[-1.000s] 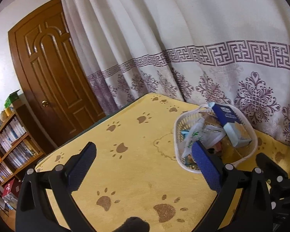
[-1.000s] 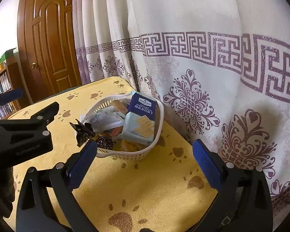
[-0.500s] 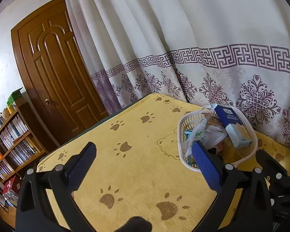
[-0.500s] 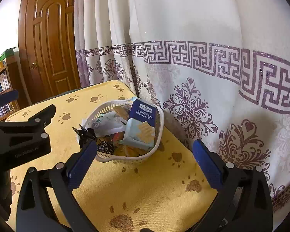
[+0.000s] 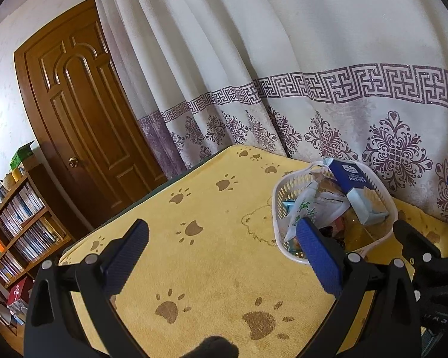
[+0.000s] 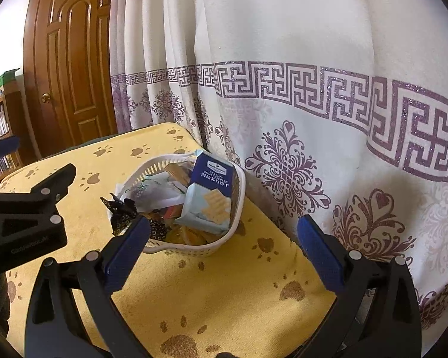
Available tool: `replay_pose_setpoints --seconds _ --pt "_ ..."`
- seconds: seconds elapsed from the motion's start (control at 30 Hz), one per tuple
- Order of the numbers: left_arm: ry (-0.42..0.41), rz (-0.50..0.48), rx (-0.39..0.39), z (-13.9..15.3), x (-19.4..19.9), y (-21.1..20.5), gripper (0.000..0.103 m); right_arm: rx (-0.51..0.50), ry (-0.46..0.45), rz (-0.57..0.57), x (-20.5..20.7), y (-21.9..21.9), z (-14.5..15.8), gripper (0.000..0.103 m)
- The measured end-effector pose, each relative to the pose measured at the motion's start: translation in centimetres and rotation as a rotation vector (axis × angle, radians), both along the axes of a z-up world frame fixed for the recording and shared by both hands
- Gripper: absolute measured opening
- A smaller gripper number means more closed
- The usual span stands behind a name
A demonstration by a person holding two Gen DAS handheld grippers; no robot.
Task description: Organize snacks
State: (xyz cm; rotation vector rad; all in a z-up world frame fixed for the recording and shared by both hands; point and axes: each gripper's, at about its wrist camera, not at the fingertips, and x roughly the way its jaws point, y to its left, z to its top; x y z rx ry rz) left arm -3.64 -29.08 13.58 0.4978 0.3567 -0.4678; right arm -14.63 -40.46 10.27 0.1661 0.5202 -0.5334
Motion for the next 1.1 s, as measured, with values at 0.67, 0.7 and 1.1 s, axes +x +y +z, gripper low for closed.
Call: replay_pose_setpoints --seconds 0.67,0.7,1.1 --pt "-0.014 -0.005 0.017 -0.27 -0.03 -0.56 0.098 -0.008 0.002 -0.007 0.41 -0.29 -0.03 0.100" --pt "-0.014 -0.005 0.018 -0.27 -0.02 -0.61 0.098 -0.009 0.001 -0.006 0.42 -0.28 -0.03 0.100" --pt "-0.013 -0.017 0.022 -0.25 -0.07 -0.94 0.098 -0.015 0.004 -0.008 0.55 -0.22 -0.05 0.100"
